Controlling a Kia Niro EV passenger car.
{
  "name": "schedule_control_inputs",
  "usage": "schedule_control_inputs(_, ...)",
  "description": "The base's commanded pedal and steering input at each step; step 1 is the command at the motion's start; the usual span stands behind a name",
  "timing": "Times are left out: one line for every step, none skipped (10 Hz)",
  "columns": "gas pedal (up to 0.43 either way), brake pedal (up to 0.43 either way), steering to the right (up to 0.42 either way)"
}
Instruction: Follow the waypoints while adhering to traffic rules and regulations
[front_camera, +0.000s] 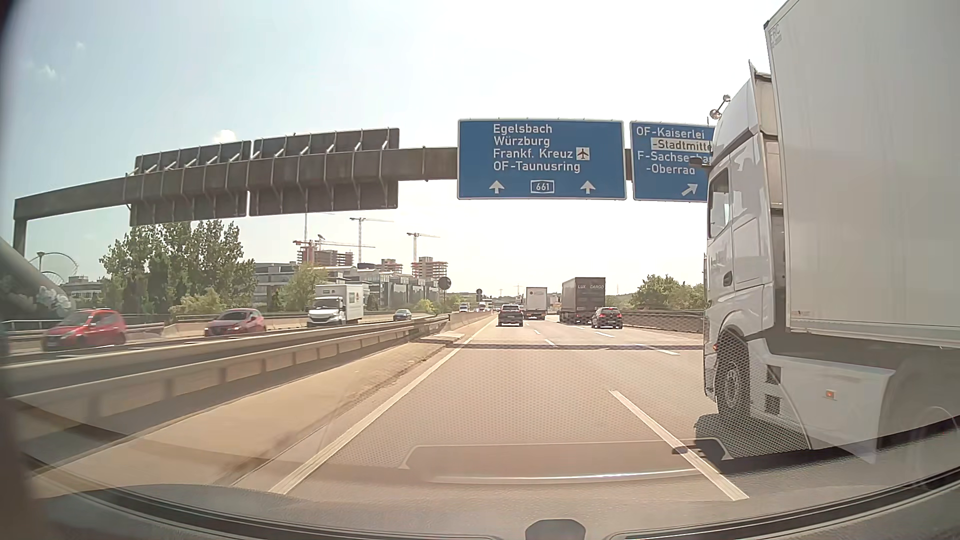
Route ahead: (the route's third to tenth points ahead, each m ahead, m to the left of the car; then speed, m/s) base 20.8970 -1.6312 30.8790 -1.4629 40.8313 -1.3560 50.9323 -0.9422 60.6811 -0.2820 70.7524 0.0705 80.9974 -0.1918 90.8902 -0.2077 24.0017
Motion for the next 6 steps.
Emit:
schedule_control_inputs(0.209,0.03,0.001)
schedule_control_inputs(0.209,0.03,0.001)
schedule_control_inputs(0.209,0.03,0.001)
schedule_control_inputs(0.209,0.03,0.001)
schedule_control_inputs(0.209,0.03,0.0)
schedule_control_inputs(0.209,0.03,0.0)
